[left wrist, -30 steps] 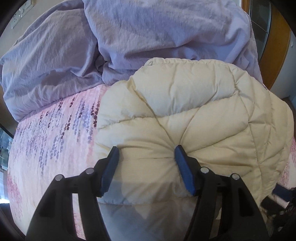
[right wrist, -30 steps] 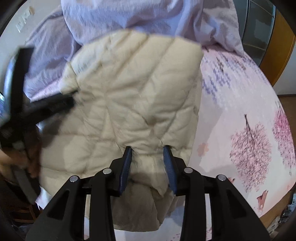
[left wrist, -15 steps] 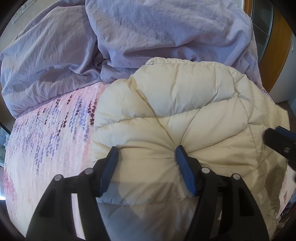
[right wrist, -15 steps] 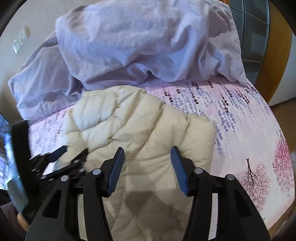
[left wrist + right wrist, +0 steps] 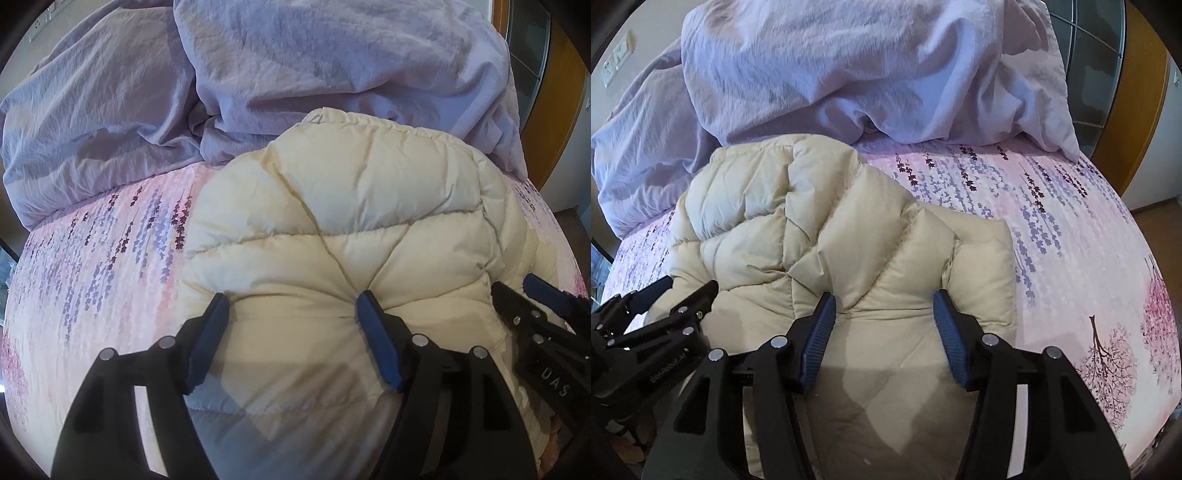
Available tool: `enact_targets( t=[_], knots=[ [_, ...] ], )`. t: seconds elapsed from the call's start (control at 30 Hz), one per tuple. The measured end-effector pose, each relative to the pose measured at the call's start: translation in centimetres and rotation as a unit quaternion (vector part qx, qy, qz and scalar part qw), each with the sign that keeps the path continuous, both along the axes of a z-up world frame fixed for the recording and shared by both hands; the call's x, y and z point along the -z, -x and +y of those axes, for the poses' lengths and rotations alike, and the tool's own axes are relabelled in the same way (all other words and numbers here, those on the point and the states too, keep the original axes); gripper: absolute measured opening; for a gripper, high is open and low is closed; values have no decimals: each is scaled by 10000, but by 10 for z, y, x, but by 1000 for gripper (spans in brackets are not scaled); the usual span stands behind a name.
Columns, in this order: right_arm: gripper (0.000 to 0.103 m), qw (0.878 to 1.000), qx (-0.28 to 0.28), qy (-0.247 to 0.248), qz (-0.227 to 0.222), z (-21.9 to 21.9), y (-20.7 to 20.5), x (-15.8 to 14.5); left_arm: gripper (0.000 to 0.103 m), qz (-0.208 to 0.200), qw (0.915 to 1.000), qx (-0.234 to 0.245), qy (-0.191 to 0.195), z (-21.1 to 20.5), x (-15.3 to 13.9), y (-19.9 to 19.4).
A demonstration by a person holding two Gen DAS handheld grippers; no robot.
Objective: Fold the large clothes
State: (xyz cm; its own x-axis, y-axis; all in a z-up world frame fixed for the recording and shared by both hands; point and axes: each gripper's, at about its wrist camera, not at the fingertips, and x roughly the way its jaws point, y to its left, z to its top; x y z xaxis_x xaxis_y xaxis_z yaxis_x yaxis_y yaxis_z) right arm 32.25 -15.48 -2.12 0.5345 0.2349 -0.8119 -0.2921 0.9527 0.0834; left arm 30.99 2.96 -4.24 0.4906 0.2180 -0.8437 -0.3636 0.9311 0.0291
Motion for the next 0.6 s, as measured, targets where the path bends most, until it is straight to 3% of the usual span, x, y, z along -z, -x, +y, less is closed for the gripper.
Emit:
enact_targets(
  t=[0.6],
  knots=[
    [62,9993,-33,-77,-360,-1,1,19,88,-282,9994,-203,-74,3,13,0]
  ],
)
